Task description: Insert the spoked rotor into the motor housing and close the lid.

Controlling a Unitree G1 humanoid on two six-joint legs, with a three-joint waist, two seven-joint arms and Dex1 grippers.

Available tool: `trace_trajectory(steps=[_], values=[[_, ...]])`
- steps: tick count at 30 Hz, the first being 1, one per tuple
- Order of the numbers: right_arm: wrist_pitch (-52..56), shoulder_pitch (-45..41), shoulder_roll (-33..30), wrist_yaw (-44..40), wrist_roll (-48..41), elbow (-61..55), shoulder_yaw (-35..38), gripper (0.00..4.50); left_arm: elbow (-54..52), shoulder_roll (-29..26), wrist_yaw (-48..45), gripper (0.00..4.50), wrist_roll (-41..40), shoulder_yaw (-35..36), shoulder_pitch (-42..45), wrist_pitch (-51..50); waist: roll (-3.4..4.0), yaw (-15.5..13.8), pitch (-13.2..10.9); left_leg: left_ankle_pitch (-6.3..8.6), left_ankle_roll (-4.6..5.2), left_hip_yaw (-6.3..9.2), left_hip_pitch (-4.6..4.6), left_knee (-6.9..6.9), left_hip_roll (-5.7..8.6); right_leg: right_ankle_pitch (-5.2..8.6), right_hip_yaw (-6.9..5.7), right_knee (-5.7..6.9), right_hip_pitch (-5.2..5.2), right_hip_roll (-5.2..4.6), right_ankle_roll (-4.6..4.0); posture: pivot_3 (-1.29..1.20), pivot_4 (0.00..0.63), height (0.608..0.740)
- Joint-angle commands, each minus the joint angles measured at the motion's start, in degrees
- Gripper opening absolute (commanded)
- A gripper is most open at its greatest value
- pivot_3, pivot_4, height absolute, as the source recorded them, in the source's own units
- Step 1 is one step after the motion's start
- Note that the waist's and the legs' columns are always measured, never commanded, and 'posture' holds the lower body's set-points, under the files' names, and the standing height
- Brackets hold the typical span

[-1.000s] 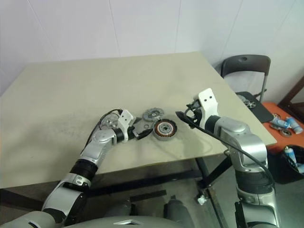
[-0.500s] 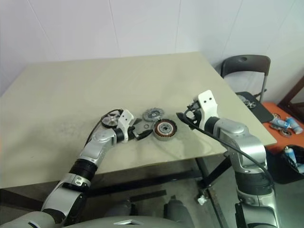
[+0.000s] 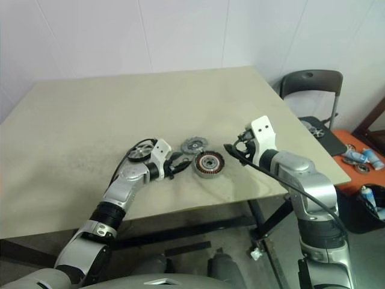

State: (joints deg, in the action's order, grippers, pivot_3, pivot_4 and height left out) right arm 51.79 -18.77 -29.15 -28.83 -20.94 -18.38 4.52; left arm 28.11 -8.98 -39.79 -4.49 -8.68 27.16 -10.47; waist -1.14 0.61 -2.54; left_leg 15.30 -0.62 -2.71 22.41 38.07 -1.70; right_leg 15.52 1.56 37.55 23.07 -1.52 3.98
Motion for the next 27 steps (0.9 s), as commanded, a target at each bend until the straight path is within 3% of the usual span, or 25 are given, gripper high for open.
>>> trace_trajectory(steps=[1,4,7,27], values=[[-1.6,-0.5,-0.1,0.4,0.2,-1.7,-0.5,3.05,-1.7,0.1,-3.4,2.58,-1.9,-0.6,-0.4,-2.5,0.00,0.0,0.0,0.00,0.00,0.00,0.00,0.00,0.00,0.00,0.00,-0.01,0.00,0.00,0.00,0.00,0.000,0.740],[-1.8,-0.5,-0.1,0.6,0.1,-1.5,-0.6,3.05,-2.5,-0.1,-3.4,2.03,-2.0,-0.4,-0.6,-3.6,0.00,0.0,0.0,0.01,0.01,0.00,0.01,-0.01,0.00,0.00,0.00,-0.02,0.01,0.00,0.00,0.00,0.000,0.740],[-2.0,-0.6,-0.2,0.9,0.1,-1.4,-0.7,3.05,-3.1,-0.5,-2.7,1.05,-1.5,-0.4,-0.7,-4.6,0.00,0.0,0.0,0.01,0.02,0.00,0.01,-0.01,0.00,0.00,0.00,-0.03,0.01,0.00,0.00,0.00,0.000,0.740],[-2.3,0.0,0.4,1.0,-0.2,-1.1,-1.4,3.05,-3.4,-0.9,-1.7,1.05,-0.8,-0.4,-0.9,-5.4,0.00,0.0,0.0,0.01,0.02,0.00,0.01,-0.01,0.00,0.00,0.00,-0.03,0.00,0.00,0.00,0.00,0.000,0.740]])
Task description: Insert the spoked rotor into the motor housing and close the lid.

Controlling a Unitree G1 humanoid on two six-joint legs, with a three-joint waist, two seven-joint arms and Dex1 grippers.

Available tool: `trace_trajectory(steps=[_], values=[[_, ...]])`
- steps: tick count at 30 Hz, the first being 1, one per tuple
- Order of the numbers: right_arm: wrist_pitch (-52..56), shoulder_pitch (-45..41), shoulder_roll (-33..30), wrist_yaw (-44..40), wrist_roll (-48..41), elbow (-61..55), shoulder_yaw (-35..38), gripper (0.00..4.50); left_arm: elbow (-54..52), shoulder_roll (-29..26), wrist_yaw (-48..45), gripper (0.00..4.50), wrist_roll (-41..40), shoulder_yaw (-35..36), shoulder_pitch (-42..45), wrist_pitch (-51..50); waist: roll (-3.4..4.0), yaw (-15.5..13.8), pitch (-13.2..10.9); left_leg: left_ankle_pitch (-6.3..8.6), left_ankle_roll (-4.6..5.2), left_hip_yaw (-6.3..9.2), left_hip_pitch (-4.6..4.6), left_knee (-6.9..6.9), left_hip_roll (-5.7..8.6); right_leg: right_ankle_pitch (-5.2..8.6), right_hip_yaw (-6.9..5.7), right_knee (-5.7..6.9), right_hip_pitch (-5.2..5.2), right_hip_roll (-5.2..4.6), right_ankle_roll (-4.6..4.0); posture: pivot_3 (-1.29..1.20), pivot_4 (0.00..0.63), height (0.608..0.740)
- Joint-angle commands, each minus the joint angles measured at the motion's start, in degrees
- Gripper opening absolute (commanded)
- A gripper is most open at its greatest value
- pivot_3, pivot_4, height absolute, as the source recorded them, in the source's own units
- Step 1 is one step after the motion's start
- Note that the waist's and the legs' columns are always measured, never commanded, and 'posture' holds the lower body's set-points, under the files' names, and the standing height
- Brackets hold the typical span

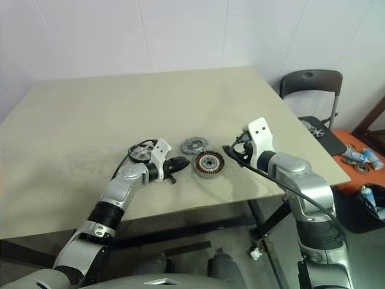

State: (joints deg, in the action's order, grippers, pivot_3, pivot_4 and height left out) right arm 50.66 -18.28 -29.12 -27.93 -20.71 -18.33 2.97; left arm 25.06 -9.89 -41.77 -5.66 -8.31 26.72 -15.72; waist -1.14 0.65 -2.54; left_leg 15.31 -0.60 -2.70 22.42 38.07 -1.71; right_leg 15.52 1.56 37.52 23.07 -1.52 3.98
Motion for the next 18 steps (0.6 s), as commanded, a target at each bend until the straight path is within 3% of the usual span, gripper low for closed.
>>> trace_trajectory(steps=[1,5,10,18], values=[[-1.2,-0.6,0.6,0.2,-0.5,-1.0,0.3,3.05,-0.1,-0.1,0.6,1.05,0.6,-0.7,-0.4,0.2,0.00,0.0,0.0,0.00,0.00,0.00,0.00,0.00,0.00,0.00,0.00,0.00,0.00,0.00,0.00,0.00,0.000,0.740],[-1.4,-0.8,1.0,0.3,-0.4,-0.7,0.4,3.05,0.8,-0.4,0.8,1.05,1.1,-0.9,-0.5,1.7,0.00,0.0,0.0,0.00,0.00,0.00,0.00,0.00,0.00,0.00,0.00,0.00,0.00,0.01,0.00,0.00,0.000,0.740],[-1.7,-0.9,1.0,0.7,0.0,-0.2,0.2,3.05,0.2,-1.1,0.6,0.03,1.7,-1.7,-0.5,1.3,0.00,0.1,0.0,0.00,0.00,0.00,0.00,0.00,-0.01,0.00,0.00,0.00,0.00,0.01,0.00,0.00,0.000,0.740],[-1.9,-0.5,1.1,0.9,0.0,-0.2,-0.2,3.05,-1.5,-2.0,0.5,0.03,0.9,-1.0,-0.4,0.3,0.00,0.1,0.0,0.00,0.00,0.00,-0.01,0.00,-0.01,0.00,0.00,0.00,0.00,0.01,0.00,0.00,0.000,0.740]])
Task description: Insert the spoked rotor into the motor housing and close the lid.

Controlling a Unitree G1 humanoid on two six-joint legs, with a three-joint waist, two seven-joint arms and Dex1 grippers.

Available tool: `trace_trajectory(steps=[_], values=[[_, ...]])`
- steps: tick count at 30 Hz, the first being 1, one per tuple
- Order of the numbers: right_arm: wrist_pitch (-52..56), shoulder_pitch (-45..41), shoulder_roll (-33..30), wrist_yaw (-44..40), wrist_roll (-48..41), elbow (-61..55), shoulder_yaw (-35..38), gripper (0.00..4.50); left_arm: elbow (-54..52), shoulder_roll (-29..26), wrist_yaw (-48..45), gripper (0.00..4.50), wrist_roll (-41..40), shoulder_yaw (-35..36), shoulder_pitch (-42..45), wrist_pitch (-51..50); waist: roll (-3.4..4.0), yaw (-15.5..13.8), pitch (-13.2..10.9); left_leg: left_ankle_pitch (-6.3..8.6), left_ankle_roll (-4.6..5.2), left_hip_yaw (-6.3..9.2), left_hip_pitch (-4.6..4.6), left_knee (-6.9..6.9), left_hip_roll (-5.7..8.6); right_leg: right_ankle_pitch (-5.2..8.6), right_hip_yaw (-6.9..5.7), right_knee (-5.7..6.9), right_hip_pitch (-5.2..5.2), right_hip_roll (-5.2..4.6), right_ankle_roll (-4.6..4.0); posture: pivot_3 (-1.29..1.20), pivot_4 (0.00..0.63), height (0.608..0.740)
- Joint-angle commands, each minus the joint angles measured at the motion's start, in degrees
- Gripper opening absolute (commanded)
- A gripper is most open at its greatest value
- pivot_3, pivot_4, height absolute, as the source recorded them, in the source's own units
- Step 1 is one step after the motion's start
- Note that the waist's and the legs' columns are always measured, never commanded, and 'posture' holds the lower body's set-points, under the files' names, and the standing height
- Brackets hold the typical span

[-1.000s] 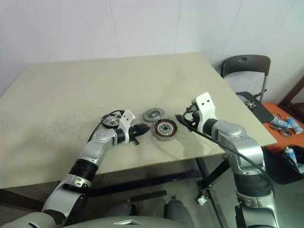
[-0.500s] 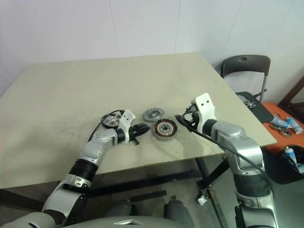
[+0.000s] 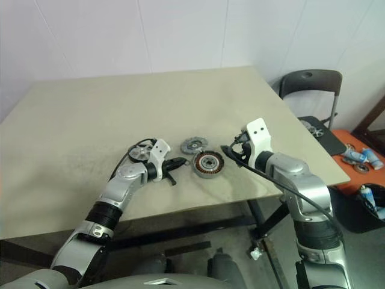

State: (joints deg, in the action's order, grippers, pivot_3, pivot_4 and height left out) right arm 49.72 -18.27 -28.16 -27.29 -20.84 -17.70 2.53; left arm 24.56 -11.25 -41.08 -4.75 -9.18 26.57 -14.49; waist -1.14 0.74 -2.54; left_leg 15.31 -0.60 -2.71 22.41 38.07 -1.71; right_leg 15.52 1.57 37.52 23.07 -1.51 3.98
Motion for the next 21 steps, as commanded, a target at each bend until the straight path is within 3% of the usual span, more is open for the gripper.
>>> trace_trajectory(steps=[1,9,13,18,21], values=[[-1.0,-0.5,0.1,0.3,0.1,-0.8,0.2,3.05,-1.1,-0.9,-0.3,0.03,-0.1,0.0,-0.3,-1.0,0.00,0.0,0.0,0.00,0.00,0.00,0.00,0.00,0.00,0.00,0.00,0.00,0.00,0.00,0.00,0.00,0.000,0.740],[-1.1,-1.0,0.3,-0.7,-0.7,-0.2,0.2,3.05,0.6,-1.5,1.0,0.03,-2.5,3.4,0.4,-0.2,0.00,0.1,0.0,0.00,0.00,0.00,0.00,0.00,-0.01,0.00,0.00,0.00,0.01,0.01,0.00,0.00,0.000,0.740],[-1.5,-1.6,0.1,-0.7,-0.1,0.6,0.0,3.05,-1.4,-0.8,0.1,0.89,-5.2,4.9,0.1,-0.8,0.00,0.1,0.0,0.00,0.00,0.00,0.01,0.00,-0.03,0.00,0.00,0.00,0.02,0.01,0.00,0.00,0.000,0.740],[-1.7,-1.5,0.0,-0.8,0.1,0.8,-0.3,3.05,-1.4,-0.8,1.4,2.61,-4.6,4.6,0.6,-1.6,0.00,0.0,0.0,0.00,0.00,0.00,0.03,0.00,-0.01,0.00,0.00,0.00,0.02,0.01,0.01,0.00,0.000,0.740],[-1.7,-1.3,0.0,-0.8,0.1,0.7,-0.5,3.05,-1.1,-0.9,1.7,2.61,-4.4,4.4,0.8,-1.5,0.00,0.0,0.0,0.00,0.00,0.00,0.02,0.00,-0.01,-0.01,0.00,0.00,0.02,0.01,0.01,0.00,0.000,0.740]])
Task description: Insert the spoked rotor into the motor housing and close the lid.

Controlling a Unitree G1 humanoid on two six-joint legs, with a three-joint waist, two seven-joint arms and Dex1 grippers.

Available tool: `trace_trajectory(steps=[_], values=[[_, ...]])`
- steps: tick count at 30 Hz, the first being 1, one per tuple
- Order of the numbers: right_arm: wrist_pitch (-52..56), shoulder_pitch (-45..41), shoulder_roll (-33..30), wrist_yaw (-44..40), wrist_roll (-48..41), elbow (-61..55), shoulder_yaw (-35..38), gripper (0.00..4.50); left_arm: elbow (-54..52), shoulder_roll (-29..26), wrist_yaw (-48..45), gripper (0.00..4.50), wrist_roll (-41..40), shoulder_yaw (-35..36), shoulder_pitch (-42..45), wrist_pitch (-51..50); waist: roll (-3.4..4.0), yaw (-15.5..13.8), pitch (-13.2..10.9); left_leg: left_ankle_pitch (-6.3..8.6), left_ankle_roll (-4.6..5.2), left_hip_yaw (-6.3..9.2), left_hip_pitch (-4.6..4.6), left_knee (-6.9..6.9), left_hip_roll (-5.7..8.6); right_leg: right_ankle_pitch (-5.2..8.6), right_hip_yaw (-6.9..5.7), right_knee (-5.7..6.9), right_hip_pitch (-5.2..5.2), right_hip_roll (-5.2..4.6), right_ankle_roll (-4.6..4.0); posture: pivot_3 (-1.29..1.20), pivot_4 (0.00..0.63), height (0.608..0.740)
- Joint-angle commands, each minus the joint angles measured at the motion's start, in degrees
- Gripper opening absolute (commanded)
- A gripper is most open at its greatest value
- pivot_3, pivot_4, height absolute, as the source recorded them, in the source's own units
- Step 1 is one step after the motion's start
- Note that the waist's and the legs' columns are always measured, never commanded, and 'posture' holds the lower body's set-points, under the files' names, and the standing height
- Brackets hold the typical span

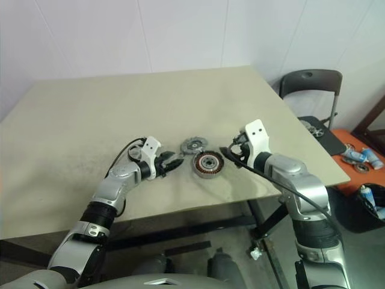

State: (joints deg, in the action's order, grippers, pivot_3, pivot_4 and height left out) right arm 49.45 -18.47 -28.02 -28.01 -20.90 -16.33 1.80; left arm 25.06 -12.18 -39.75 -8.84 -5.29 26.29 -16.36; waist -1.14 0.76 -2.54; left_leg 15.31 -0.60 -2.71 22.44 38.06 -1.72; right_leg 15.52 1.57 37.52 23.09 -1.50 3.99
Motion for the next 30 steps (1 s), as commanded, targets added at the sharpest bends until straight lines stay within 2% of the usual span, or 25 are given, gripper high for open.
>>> trace_trajectory(steps=[1,13,30], values=[[-1.5,-1.0,-0.2,-0.1,0.2,-0.7,0.2,3.05,-1.3,-0.1,0.8,2.61,0.1,0.4,1.3,0.5,0.00,0.0,0.0,0.00,0.00,0.00,0.00,0.00,0.00,0.00,0.00,0.00,0.00,0.00,0.00,0.00,0.000,0.740],[-1.5,-0.3,-0.5,-0.1,0.7,-0.9,-0.6,3.05,4.8,1.9,6.5,2.61,3.8,-0.5,4.0,4.6,0.00,-0.1,0.0,0.00,0.00,0.00,-0.01,0.01,0.01,-0.01,0.00,0.00,-0.01,0.00,0.01,0.00,0.000,0.740],[-1.3,0.7,-0.1,0.6,1.3,-1.2,-1.1,3.05,5.7,2.7,2.2,2.61,4.0,-2.6,5.0,2.3,0.00,-0.2,0.0,0.00,0.00,0.00,0.00,0.01,0.09,-0.01,0.00,0.00,-0.02,-0.01,0.02,0.00,0.000,0.740]])
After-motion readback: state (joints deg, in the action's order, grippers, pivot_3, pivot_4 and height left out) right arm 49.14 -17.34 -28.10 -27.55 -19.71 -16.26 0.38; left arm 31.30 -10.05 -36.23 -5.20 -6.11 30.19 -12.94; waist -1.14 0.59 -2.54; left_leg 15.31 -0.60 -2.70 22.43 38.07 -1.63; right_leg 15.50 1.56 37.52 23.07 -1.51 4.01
